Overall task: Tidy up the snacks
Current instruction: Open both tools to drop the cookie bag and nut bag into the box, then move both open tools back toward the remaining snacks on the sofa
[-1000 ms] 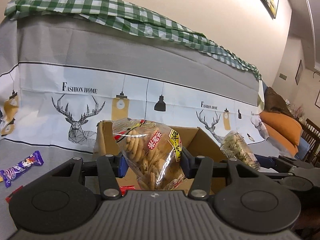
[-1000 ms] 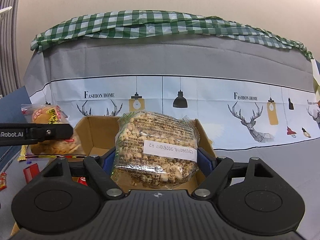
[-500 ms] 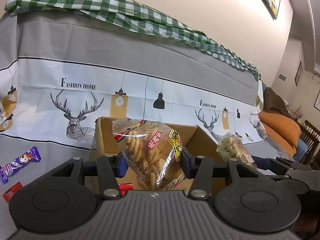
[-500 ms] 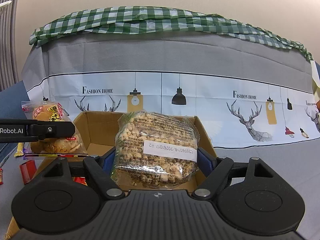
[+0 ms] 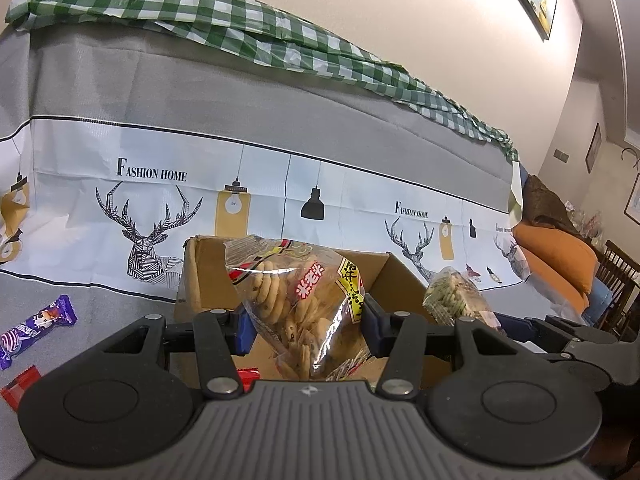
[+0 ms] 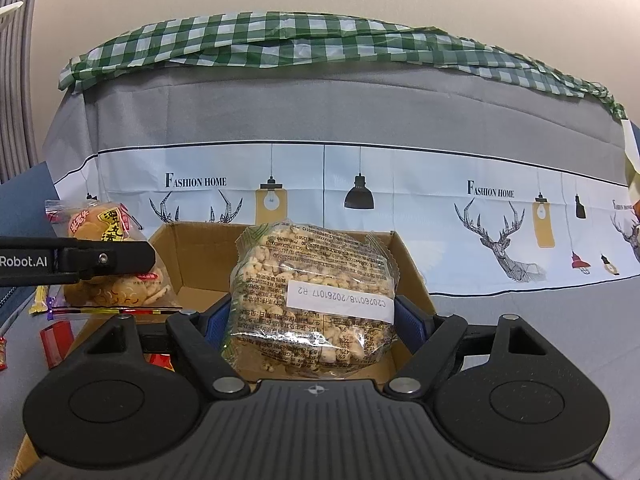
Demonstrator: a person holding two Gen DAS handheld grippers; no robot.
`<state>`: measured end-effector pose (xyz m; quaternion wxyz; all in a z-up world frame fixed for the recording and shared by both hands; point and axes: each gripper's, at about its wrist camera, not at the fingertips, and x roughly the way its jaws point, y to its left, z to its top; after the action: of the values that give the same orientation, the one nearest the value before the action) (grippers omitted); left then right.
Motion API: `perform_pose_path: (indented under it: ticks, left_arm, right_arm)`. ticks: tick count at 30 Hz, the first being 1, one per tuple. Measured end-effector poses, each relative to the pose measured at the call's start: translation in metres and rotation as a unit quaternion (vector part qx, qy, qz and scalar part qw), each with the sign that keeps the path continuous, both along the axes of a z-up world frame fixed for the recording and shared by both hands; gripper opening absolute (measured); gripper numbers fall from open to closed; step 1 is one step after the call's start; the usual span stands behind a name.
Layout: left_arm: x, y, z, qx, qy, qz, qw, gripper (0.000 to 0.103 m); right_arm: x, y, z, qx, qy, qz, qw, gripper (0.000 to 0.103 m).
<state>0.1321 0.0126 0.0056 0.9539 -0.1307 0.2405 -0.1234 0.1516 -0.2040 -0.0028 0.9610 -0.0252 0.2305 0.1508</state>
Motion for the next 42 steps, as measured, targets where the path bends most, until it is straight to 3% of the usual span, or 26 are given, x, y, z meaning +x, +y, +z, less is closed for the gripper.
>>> perform_pose_path:
  ticks: [1,2,3,5,12,16,20,25,29,30,32,36,42]
  left_arm:
    - [0.0,0.0,0.0,-0.003,0.001,-0.003,1.0,0.057]
    - [0.001,0.0,0.0,-0.006,0.003,-0.007,1.0,0.063]
    - [0.002,-0.001,0.0,-0.008,0.007,-0.012,0.9999,0.074]
    - [0.0,-0.002,0.0,-0.002,0.001,-0.01,0.9999,0.081]
    - [-0.001,0.0,0.0,0.004,-0.002,0.006,1.0,0.082]
    - [-0.004,0.006,-0.001,-0.012,-0.009,0.012,0.9998,0.081]
    - [-0.007,0.015,-0.001,-0.027,-0.002,0.008,0.9996,0.072]
    - [-0.013,0.029,-0.003,-0.032,0.024,0.005,0.9992,0.05]
    - [-0.023,0.043,-0.006,-0.031,0.045,0.019,0.9983,0.035]
    - [-0.026,0.047,-0.006,-0.031,0.049,0.025,0.998,0.035]
    - [-0.031,0.054,-0.007,-0.026,0.058,0.039,0.9972,0.035]
    - [-0.045,0.075,-0.01,-0.025,0.086,0.079,0.9928,0.035]
    - [-0.066,0.119,-0.021,-0.071,0.149,0.155,0.9741,0.035]
  right_arm:
    - [0.0,0.0,0.0,0.0,0.001,0.001,1.0,0.082]
    - [0.001,0.0,-0.001,0.0,0.005,0.002,1.0,0.083]
    - [0.002,0.0,-0.002,-0.002,0.009,0.003,1.0,0.084]
    - [0.002,0.003,-0.003,-0.014,0.007,-0.005,1.0,0.09]
    - [0.002,0.0,-0.002,-0.008,0.006,-0.011,1.0,0.091]
    - [0.003,0.001,-0.002,-0.003,0.008,-0.012,1.0,0.091]
    - [0.002,0.002,-0.002,0.007,0.012,-0.017,1.0,0.09]
    - [-0.002,0.007,-0.002,0.014,0.01,-0.02,1.0,0.082]
    - [-0.005,0.011,-0.002,0.028,0.015,-0.013,0.999,0.051]
    - [-0.006,0.013,-0.002,0.035,0.017,-0.013,0.999,0.043]
    - [-0.008,0.015,-0.001,0.05,0.019,-0.012,0.999,0.036]
    - [-0.013,0.027,-0.002,0.071,0.036,-0.004,0.997,0.037]
    - [-0.026,0.061,-0.001,0.08,0.05,0.033,0.995,0.037]
